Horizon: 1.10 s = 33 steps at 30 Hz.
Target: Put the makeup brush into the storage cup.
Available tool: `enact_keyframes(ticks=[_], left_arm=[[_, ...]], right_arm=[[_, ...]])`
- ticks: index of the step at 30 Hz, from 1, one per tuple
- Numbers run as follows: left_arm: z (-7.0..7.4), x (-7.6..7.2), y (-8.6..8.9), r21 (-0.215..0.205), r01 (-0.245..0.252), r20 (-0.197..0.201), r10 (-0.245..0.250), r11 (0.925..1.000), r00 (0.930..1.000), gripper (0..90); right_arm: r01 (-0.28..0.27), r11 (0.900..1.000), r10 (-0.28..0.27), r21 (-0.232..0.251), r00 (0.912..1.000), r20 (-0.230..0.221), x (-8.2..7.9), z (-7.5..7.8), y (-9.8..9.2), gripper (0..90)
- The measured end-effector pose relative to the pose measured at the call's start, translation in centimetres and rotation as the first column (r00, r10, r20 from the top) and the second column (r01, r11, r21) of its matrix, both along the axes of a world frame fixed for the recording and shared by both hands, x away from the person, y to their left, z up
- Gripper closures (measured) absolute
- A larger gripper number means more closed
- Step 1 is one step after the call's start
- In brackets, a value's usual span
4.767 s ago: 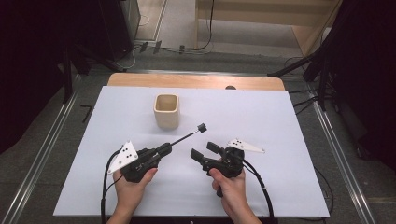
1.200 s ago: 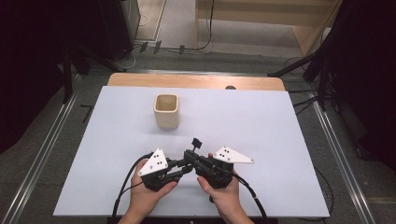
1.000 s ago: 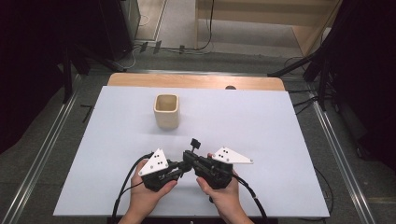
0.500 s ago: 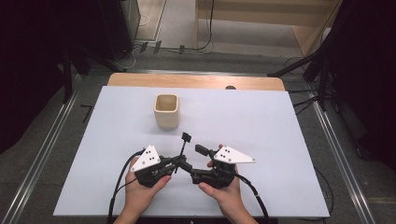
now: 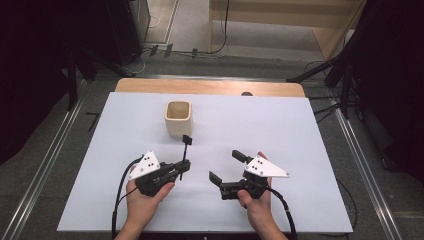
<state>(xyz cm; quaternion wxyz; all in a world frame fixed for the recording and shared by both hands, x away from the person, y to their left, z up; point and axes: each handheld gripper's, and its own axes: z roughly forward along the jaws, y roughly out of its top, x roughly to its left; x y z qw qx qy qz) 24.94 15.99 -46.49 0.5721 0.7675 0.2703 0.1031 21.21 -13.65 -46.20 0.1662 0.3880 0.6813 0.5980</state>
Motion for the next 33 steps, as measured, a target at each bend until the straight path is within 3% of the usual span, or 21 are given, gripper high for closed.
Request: enact_keyframes(ticks=[6, 9, 17, 23, 26, 33], left_arm=[[0.1, 0.3, 0.6, -0.014, -0.021, 0.004, 0.021, 0.9997, 0.9998, 86.2], [0.3, 0.5, 1.0, -0.023, -0.032, 0.011, 0.032, 0.9992, 0.9994, 86.2], [1.0, 1.1, 1.8, -0.033, -0.062, 0.029, 0.063, 0.9975, 0.9976, 86.3], [1.6, 1.7, 2.1, -0.045, -0.078, 0.038, 0.080, 0.9959, 0.9961, 86.3], [2.0, 2.1, 2.2, -0.050, -0.087, 0.049, 0.089, 0.9950, 0.9948, 86.3], [2.9, 3.3, 2.4, -0.049, -0.093, 0.054, 0.095, 0.9945, 0.9940, 86.3]], right_arm=[[0.027, 0.999, -0.027, -0.021, 0.9996, -0.003, -0.4, -0.6, -2.1, 0.0], [0.055, 0.998, -0.056, -0.023, 0.9984, -0.009, -0.7, -1.2, -4.2, 0.0], [0.082, 0.996, -0.082, -0.030, 0.9966, 0.015, -1.3, -0.9, -6.9, 0.0], [0.124, 0.991, -0.123, -0.047, 0.9923, 0.012, -2.2, -1.7, -9.9, 0.0], [0.129, 0.991, -0.129, -0.032, 0.9917, 0.003, -2.4, -1.7, -10.6, 0.0], [0.142, 0.987, -0.142, -0.077, 0.9898, 0.002, -3.4, -2.5, -13.1, 0.0]])
